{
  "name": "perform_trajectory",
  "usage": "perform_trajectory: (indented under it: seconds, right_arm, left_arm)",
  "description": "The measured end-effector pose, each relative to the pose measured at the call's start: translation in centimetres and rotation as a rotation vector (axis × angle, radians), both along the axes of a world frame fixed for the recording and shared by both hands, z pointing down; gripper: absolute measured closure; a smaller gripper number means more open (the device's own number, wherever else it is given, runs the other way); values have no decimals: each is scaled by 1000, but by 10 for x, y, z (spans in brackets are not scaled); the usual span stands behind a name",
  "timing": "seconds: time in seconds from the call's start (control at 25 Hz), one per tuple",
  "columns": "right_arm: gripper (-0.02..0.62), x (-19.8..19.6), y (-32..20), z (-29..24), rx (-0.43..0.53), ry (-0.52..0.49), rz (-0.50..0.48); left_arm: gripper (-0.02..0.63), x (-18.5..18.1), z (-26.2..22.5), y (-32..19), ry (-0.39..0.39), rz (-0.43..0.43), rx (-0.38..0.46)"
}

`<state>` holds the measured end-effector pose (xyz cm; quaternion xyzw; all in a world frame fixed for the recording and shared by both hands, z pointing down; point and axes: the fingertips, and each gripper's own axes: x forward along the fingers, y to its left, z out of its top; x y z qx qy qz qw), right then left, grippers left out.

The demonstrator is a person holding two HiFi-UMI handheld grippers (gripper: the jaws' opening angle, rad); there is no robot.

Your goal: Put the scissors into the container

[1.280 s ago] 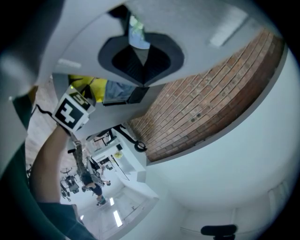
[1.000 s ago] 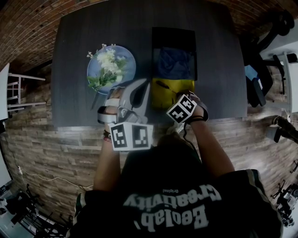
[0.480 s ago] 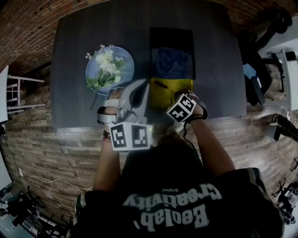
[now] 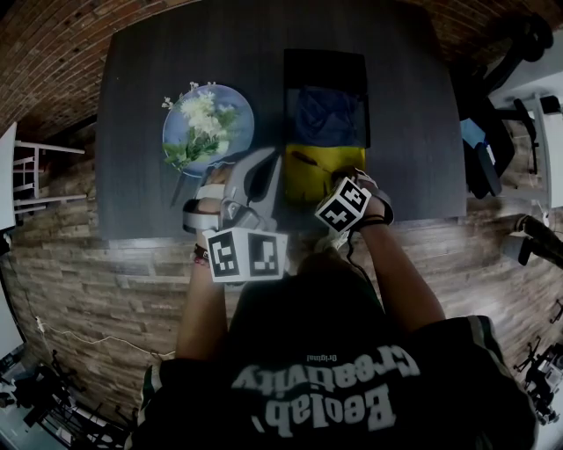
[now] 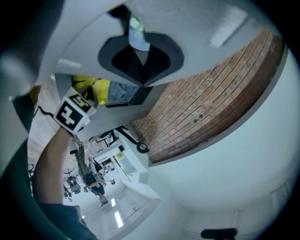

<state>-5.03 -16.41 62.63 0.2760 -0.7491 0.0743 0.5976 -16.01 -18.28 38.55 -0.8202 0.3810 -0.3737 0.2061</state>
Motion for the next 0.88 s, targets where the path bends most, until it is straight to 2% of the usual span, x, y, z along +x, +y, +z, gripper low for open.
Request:
perform_trajectory:
  seconds: [0.88]
  right_arm:
    - [574,-3,3,-1,-14,-25,-4]
  left_arm:
    - [603,2,5,1,-5,10,-16]
